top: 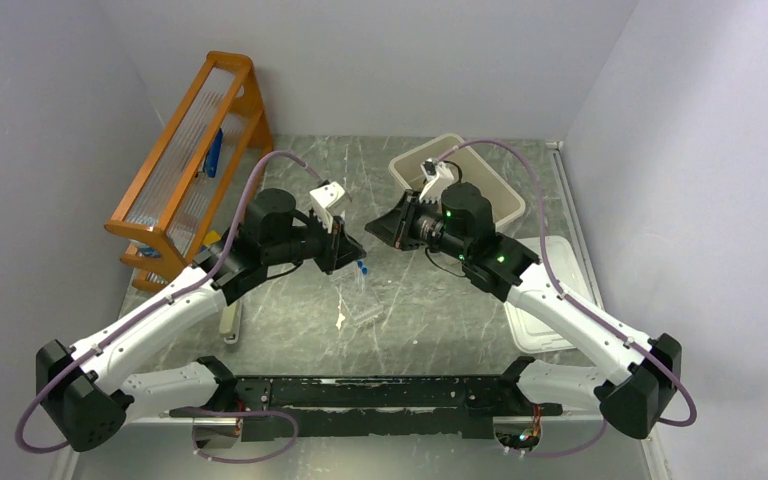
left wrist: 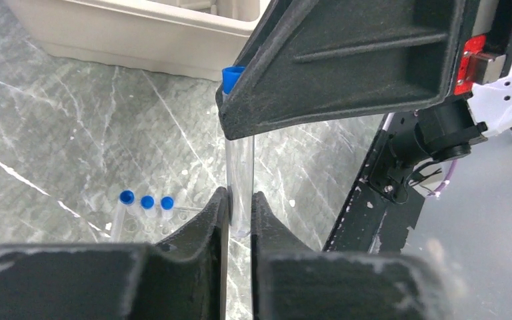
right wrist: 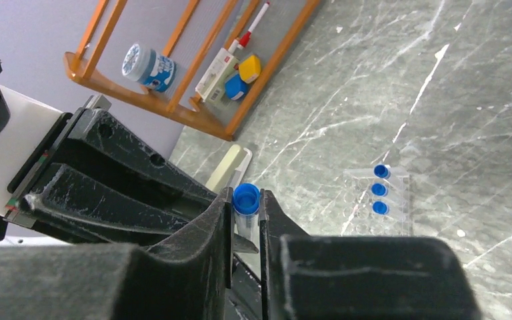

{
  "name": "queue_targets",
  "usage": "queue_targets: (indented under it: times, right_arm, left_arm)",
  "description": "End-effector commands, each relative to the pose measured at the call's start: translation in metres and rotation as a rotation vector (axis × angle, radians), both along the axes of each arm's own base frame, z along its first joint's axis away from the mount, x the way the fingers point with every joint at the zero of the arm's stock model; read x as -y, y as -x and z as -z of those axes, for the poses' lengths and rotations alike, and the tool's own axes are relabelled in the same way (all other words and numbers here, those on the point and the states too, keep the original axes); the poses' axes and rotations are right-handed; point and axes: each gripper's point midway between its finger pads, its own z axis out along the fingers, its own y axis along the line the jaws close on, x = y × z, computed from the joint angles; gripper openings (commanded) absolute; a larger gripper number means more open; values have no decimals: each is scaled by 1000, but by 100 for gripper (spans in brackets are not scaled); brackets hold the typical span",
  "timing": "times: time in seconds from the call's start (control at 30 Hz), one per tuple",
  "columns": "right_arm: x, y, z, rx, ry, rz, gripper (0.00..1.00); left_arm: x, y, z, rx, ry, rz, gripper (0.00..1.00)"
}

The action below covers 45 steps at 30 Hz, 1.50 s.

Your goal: Organize the chemistry lab equipment

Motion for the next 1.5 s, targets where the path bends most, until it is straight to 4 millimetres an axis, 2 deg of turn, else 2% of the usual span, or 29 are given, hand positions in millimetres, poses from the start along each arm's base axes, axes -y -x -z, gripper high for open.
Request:
queue_targets:
  times: [0.0, 0.03, 0.1, 0.17, 0.23, 0.4, 0.5, 0.57, 0.67, 0.8, 0.83, 0.87, 1.03, 1.27, 1.47]
  right_arm:
    - [3, -1, -12, 54, -33, -18, 12]
    - [5, -3, -11, 64, -21, -17, 11]
    - [15, -13, -7, 75, 2, 17, 10]
    - [22, -20, -4, 111, 23, 30, 10]
    - [26, -27, -1, 159, 54, 49, 9]
    - [37, -43, 17, 270, 174, 90, 8]
    - [36, -42, 22, 331, 190, 93, 8]
    - [34, -40, 27, 368, 223, 113, 7]
    - [24, -25, 37, 442, 284, 135, 7]
    - [21, -13, 63, 484, 345, 152, 7]
    - [20, -11, 64, 495, 336, 154, 7]
    - [21, -8, 75, 497, 342, 147, 7]
    - [14, -6, 103, 503, 338, 124, 7]
    - [-4, -2, 131, 503, 366, 69, 7]
    - [-10, 2, 150, 525, 409, 33, 8]
  left_arm:
    - [-10, -7, -5, 45, -18, -68, 28]
    - [-13, -9, -5, 46, -22, -89, 41]
    - [-20, -15, -8, 58, -24, -147, 57]
    - [-29, -20, -13, 85, -19, -210, 67]
    - [-42, -26, -22, 115, -3, -290, 71]
    - [-81, -39, -53, 201, 28, -508, 71]
    - [-99, -41, -69, 240, 32, -582, 71]
    - [-108, -41, -71, 263, 23, -620, 71]
    - [-118, -43, -65, 274, 18, -669, 71]
    - [-122, -45, -56, 269, 14, -697, 71]
    - [-123, -46, -55, 267, 11, -703, 71]
    - [-123, -46, -53, 265, 4, -706, 71]
    - [-126, -49, -47, 251, -24, -728, 71]
    - [-124, -49, -43, 242, -31, -722, 70]
    - [-125, -49, -43, 245, -31, -724, 71]
